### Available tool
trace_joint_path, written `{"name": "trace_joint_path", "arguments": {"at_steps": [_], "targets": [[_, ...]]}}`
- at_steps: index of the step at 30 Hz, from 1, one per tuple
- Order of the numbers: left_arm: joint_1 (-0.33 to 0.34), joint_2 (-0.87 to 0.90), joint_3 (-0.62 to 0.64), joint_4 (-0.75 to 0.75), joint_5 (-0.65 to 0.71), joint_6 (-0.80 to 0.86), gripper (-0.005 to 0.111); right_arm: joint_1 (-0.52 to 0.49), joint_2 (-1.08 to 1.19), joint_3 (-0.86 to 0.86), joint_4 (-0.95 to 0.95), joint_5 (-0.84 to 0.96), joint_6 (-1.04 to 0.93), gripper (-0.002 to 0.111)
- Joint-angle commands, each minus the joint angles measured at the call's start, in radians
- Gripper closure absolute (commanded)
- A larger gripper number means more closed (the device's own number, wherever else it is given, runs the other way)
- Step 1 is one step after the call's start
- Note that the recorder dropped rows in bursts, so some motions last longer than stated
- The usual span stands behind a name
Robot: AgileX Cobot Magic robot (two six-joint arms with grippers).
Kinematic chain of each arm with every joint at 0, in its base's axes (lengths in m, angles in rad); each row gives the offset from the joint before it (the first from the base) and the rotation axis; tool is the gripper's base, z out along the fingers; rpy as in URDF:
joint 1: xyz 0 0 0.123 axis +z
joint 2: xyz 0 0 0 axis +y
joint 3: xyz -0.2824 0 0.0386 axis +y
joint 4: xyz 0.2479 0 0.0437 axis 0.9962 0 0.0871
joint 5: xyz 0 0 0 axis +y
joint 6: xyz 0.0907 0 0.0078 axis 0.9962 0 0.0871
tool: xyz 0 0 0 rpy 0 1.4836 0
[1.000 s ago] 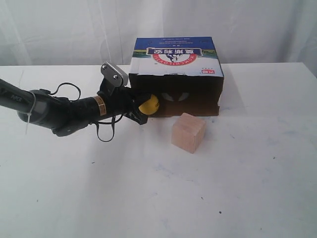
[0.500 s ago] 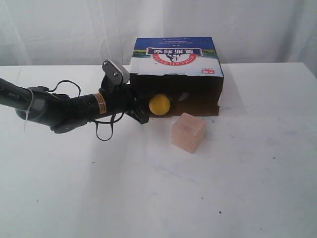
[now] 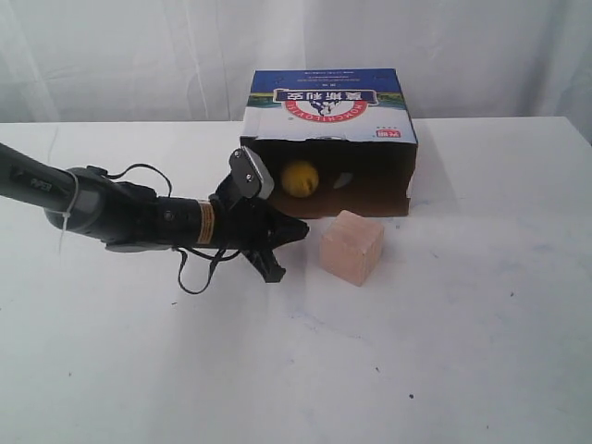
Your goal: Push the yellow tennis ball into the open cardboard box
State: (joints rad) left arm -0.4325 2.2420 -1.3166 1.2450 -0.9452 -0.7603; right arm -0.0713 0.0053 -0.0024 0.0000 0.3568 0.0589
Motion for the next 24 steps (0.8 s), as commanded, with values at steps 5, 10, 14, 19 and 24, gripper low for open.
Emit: {"name": "trace_joint_path", "arguments": {"at_steps": [5,10,14,19,24], "targets": [[-0.008,-0.003,-0.001,-0.018,0.108,-0.019,0.107,-0.007,-0.005,0.002,0.0,-0.007,0.002,0.108],[-0.008,-0.125,0.145,-0.154,0.285,-0.057,0.107,-0.007,-0.005,0.002,0.0,-0.007,0.002,0.108],[-0.006,-0.327,0.441,-0.763,0.451,0.269,0.107,-0.007,-0.005,0.002,0.0,-0.007,0.002,0.108],[0.098,-0.682,0.626,-1.156,0.727,0.782,0.107,-0.007,-0.005,0.002,0.0,-0.007,0.002,0.108],[0.181,-1.016,0.633,-1.156,0.892,0.843,0.107,-0.007,-0.005,0.002,0.0,-0.007,0.002,0.108]]}}
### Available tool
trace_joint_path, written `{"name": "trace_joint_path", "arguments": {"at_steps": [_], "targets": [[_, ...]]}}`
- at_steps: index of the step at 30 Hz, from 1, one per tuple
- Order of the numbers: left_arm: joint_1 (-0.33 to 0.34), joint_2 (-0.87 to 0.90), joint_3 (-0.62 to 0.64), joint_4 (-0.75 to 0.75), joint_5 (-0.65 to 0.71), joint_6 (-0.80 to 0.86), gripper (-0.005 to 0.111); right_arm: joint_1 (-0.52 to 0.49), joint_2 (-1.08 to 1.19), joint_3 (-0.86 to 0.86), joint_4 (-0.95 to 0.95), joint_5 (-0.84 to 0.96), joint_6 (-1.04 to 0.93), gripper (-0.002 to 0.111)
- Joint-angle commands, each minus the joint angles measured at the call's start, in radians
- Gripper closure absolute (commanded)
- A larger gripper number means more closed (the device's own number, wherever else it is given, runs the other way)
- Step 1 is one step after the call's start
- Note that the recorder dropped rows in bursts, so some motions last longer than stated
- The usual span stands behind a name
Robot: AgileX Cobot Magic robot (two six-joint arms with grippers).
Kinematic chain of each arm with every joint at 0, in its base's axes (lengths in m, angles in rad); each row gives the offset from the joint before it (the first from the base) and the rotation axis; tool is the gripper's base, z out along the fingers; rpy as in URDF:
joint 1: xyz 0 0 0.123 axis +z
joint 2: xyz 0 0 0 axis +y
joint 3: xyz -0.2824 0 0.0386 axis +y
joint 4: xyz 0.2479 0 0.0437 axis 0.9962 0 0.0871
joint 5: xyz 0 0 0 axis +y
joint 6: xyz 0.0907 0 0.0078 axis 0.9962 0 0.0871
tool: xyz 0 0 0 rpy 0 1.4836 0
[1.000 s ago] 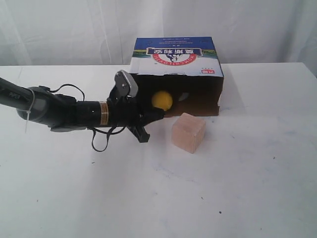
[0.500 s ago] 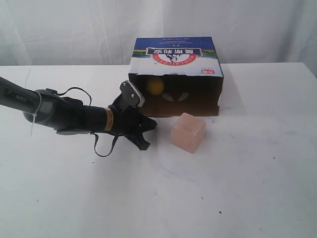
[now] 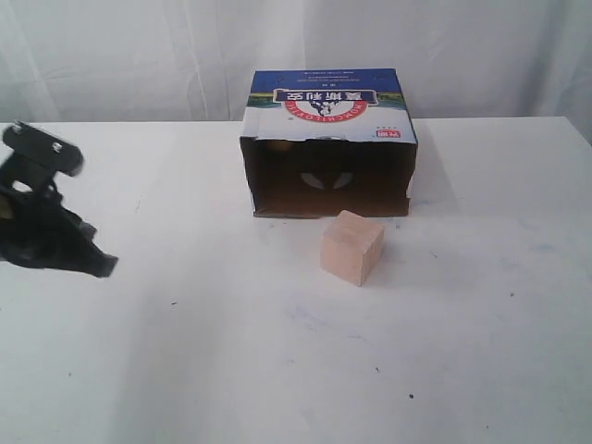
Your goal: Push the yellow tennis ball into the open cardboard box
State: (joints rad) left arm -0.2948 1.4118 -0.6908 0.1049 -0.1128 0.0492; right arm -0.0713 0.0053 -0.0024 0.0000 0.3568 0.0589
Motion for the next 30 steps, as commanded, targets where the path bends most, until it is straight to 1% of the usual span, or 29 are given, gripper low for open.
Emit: {"name": "trace_joint_path", "arguments": {"at_steps": [1,4,8,10,12,14,16,19,20,21,23,24,25,26,28,30], "targets": [[0.052,-0.234,0.002,-0.015,0.062,0.034,0.107,-0.007,-0.005,0.002,0.0,-0.007,0.002,0.108],[0.069,-0.408,0.002,-0.013,0.071,0.04,0.107,-0.007,-0.005,0.002,0.0,-0.007,0.002,0.108],[0.073,-0.591,0.002,-0.01,0.182,0.04,0.107,-0.007,-0.005,0.002,0.0,-0.007,0.002,0.108],[0.073,-0.653,0.002,-0.01,0.253,0.04,0.107,-0.007,-0.005,0.002,0.0,-0.007,0.002,0.108],[0.073,-0.727,0.002,-0.01,0.336,0.037,0.107,-0.007,-0.005,0.002,0.0,-0.007,0.002,0.108],[0.073,-0.808,0.002,-0.009,0.449,0.033,0.107,-0.007,-0.005,0.002,0.0,-0.007,0.002,0.108],[0.073,-0.894,0.004,0.034,0.572,0.026,0.107,-0.007,-0.005,0.002,0.0,-0.007,0.002,0.108],[0.073,-1.027,0.055,0.045,0.711,-0.025,0.107,-0.007,-0.005,0.002,0.0,-0.007,0.002,0.108],[0.073,-1.063,0.081,0.051,0.735,-0.064,0.107,-0.007,-0.005,0.002,0.0,-0.007,0.002,0.108],[0.073,-1.105,0.119,0.078,0.762,-0.139,0.107,-0.007,-0.005,0.002,0.0,-0.007,0.002,0.108],[0.073,-1.169,0.199,0.138,0.831,-0.359,0.107,-0.007,-0.005,0.002,0.0,-0.007,0.002,0.108],[0.073,-1.193,0.239,0.158,0.845,-0.438,0.107,-0.007,-0.005,0.002,0.0,-0.007,0.002,0.108],[0.073,-1.207,0.279,0.202,0.798,-0.504,0.107,-0.007,-0.005,0.002,0.0,-0.007,0.002,0.108],[0.073,-1.215,0.316,0.271,0.716,-0.562,0.107,-0.007,-0.005,0.002,0.0,-0.007,0.002,0.108],[0.073,-1.212,0.372,0.452,0.566,-0.742,0.107,-0.007,-0.005,0.002,0.0,-0.007,0.002,0.108],[0.073,-1.199,0.423,0.669,0.492,-0.947,0.107,-0.007,-0.005,0.002,0.0,-0.007,0.002,0.108]]}}
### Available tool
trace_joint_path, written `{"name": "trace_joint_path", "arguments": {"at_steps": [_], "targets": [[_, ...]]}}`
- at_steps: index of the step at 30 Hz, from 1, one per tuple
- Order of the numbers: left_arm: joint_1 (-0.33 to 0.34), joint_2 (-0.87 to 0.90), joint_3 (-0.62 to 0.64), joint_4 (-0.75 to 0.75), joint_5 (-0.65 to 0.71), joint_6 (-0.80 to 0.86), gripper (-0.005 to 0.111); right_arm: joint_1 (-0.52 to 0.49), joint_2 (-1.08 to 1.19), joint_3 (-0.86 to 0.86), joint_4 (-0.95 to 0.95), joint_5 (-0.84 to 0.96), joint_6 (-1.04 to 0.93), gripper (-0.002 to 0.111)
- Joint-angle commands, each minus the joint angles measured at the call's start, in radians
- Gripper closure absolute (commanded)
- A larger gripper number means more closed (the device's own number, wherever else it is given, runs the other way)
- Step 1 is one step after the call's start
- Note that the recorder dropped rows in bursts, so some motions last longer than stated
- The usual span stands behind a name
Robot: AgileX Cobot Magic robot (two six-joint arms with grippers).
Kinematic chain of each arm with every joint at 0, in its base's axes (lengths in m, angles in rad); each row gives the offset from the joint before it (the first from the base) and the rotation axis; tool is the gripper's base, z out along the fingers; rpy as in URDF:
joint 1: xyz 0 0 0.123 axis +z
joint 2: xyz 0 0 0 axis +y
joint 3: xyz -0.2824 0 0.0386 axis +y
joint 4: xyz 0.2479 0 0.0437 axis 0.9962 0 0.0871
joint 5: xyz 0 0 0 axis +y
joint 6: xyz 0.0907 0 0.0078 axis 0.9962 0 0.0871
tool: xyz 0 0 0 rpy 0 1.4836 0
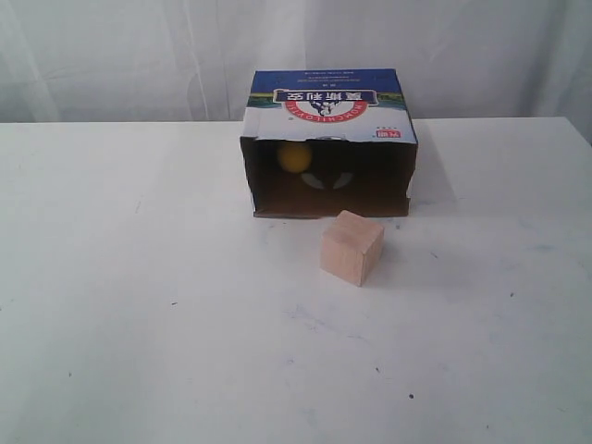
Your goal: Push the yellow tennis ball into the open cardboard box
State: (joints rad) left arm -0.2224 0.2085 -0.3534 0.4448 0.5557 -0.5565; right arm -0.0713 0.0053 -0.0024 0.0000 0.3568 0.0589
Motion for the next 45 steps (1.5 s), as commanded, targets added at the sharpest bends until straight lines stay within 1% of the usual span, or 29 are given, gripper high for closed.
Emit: {"name": "trace_joint_path", "arguments": {"at_steps": [1,2,6,11,13,15,17,19,21,25,28,30,31,32,33,35,36,37,40,42,45], "targets": [[0.001,0.011,0.104,0.39,-0.182,-0.397,0.107,-0.007,-0.005,0.002,0.0,-0.007,0.002,0.108],[0.001,0.016,0.128,0.433,-0.183,-0.432,0.107,-0.007,-0.005,0.002,0.0,-0.007,0.002,0.108],[0.001,0.054,0.235,0.443,-0.182,-0.508,0.107,-0.007,-0.005,0.002,0.0,-0.007,0.002,0.108],[0.02,-0.008,0.347,0.451,-0.22,-0.499,0.107,-0.007,-0.005,0.002,0.0,-0.007,0.002,0.108],[0.054,-0.053,0.353,0.451,-0.245,-0.44,0.107,-0.007,-0.005,0.002,0.0,-0.007,0.002,0.108],[0.118,-0.106,0.353,0.453,-0.294,-0.338,0.107,-0.007,-0.005,0.002,0.0,-0.007,0.002,0.108],[0.172,-0.16,0.353,0.453,-0.346,-0.285,0.107,-0.007,-0.005,0.002,0.0,-0.007,0.002,0.108],[0.202,-0.195,0.353,0.449,-0.383,-0.277,0.107,-0.007,-0.005,0.002,0.0,-0.007,0.002,0.108],[0.212,-0.208,0.353,0.428,-0.407,-0.284,0.107,-0.007,-0.005,0.002,0.0,-0.007,0.002,0.108],[0.21,-0.208,0.353,0.286,-0.417,-0.289,0.107,-0.007,-0.005,0.002,0.0,-0.007,0.002,0.108],[0.21,-0.208,0.353,0.208,-0.47,-0.289,0.107,-0.007,-0.005,0.002,0.0,-0.007,0.002,0.108],[0.21,-0.208,0.353,0.191,-0.514,-0.279,0.107,-0.007,-0.005,0.002,0.0,-0.007,0.002,0.108],[0.21,-0.208,0.353,0.186,-0.512,-0.263,0.107,-0.007,-0.005,0.002,0.0,-0.007,0.002,0.108],[0.21,-0.207,0.353,0.156,-0.501,-0.222,0.107,-0.007,-0.005,0.002,0.0,-0.007,0.002,0.108],[0.21,-0.207,0.353,0.052,-0.473,-0.115,0.107,-0.007,-0.005,0.002,0.0,-0.007,0.002,0.108],[0.21,-0.207,0.353,-0.292,-0.386,0.177,0.107,-0.007,-0.005,0.002,0.0,-0.007,0.002,0.108],[0.212,-0.208,0.353,-0.427,-0.318,0.324,0.107,-0.007,-0.005,0.002,0.0,-0.007,0.002,0.108],[0.212,-0.207,0.353,-0.445,-0.29,0.428,0.107,-0.007,-0.005,0.002,0.0,-0.007,0.002,0.108],[0.212,-0.208,0.353,-0.436,-0.29,0.543,0.107,-0.007,-0.005,0.002,0.0,-0.007,0.002,0.108],[0.212,-0.208,0.353,-0.445,-0.285,0.557,0.107,-0.007,-0.005,0.002,0.0,-0.007,0.002,0.108],[0.212,-0.208,0.353,-0.445,-0.285,0.505,0.107,-0.007,-0.005,0.002,0.0,-0.007,0.002,0.108]]}}
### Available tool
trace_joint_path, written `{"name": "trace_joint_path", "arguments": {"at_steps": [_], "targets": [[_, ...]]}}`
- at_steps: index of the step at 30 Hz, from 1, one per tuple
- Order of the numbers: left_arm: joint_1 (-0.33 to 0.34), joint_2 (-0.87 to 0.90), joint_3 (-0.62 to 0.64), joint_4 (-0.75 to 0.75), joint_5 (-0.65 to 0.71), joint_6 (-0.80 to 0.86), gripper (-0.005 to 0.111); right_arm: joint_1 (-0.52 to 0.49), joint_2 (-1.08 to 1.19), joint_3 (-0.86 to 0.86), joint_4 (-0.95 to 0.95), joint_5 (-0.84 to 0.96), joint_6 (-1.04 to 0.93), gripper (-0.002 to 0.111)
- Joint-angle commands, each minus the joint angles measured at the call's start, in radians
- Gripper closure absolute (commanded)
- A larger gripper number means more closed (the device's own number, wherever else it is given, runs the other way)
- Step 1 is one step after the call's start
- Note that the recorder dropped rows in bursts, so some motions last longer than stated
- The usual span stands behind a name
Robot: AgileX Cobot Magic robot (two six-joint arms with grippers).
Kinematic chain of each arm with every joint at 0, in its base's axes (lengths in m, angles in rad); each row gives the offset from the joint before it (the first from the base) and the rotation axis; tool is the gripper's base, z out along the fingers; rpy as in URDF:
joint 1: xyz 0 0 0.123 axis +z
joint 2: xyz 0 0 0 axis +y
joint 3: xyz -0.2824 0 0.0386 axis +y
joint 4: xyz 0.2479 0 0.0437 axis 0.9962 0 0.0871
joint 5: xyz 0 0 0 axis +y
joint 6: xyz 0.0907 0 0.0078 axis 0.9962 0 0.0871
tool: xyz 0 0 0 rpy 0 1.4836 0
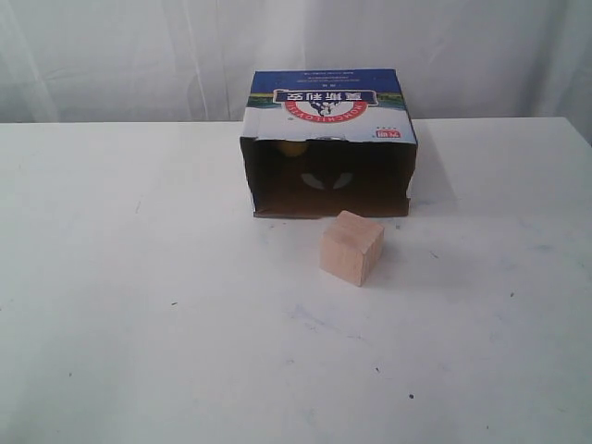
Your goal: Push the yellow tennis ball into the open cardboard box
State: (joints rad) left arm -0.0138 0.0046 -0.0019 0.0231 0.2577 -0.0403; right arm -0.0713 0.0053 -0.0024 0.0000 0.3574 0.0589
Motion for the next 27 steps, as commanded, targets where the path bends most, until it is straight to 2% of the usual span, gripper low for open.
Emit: {"name": "trace_joint_path", "arguments": {"at_steps": [1,27], "targets": [[0.003,-0.005,0.002,-0.023,0.013,-0.013,0.107,-0.007,-0.005,0.002,0.0,-0.007,0.002,0.108],[0.003,-0.005,0.002,-0.023,-0.003,-0.006,0.107,-0.007,-0.005,0.002,0.0,-0.007,0.002,0.108]]}}
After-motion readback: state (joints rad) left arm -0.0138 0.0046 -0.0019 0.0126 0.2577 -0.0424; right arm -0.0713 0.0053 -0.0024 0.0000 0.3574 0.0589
